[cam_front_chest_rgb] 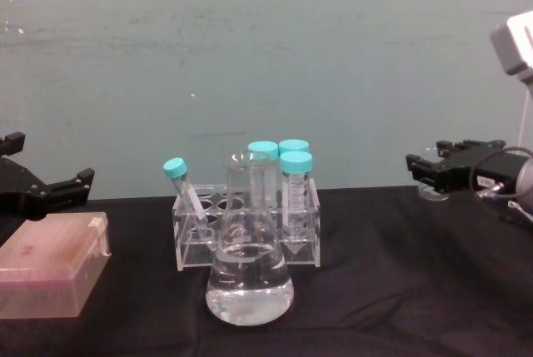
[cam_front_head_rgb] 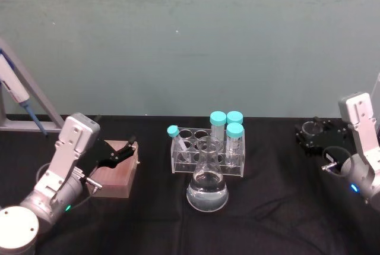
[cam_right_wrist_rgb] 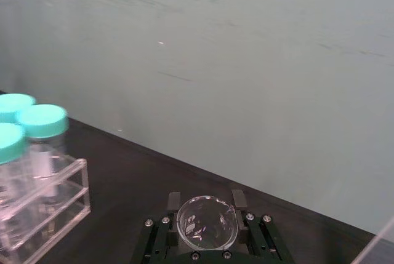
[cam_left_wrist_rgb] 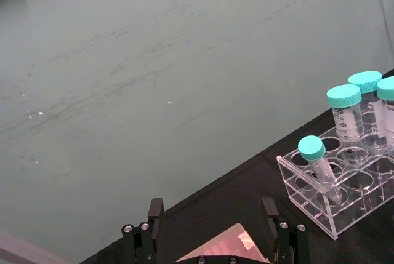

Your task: Place the experimental apparatus aside using one hand.

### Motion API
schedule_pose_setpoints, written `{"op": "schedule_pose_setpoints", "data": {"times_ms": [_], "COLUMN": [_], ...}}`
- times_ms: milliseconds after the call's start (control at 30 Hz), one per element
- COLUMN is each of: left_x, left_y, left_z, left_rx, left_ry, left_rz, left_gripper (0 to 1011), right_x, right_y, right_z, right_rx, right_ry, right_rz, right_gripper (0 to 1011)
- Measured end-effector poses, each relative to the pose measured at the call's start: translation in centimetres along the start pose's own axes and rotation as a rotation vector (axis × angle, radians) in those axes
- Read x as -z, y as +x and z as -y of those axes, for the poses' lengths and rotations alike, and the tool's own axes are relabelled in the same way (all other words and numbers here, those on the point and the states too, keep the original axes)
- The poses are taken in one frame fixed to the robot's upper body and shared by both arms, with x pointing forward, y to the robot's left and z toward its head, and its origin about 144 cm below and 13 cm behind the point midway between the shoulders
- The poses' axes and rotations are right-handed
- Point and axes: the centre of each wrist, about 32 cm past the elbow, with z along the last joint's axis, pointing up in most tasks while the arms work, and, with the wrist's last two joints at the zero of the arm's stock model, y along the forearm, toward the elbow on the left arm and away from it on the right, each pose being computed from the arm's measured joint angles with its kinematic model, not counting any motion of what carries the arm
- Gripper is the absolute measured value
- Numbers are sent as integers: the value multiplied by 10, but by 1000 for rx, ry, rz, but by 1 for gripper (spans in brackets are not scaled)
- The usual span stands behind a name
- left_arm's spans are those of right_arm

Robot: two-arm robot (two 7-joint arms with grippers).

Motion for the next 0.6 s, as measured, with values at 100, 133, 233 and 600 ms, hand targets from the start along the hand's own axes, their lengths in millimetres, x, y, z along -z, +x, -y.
{"op": "schedule_pose_setpoints", "data": {"times_ms": [100, 133, 233, 600], "left_x": [0, 0, 0, 0], "left_y": [0, 0, 0, 0], "left_z": [0, 0, 0, 0], "left_rx": [0, 0, 0, 0], "left_ry": [0, 0, 0, 0], "left_rz": [0, 0, 0, 0], "left_gripper": [1000, 1000, 1000, 1000], "right_x": [-1, -1, -1, -3], "right_y": [3, 3, 5, 8], "right_z": [-4, -4, -7, -19], "right_rx": [27, 33, 56, 118], "right_ry": [-8, -10, -17, -35], "right_rz": [-1, -2, -4, -5], "right_gripper": [497, 496, 497, 497]}}
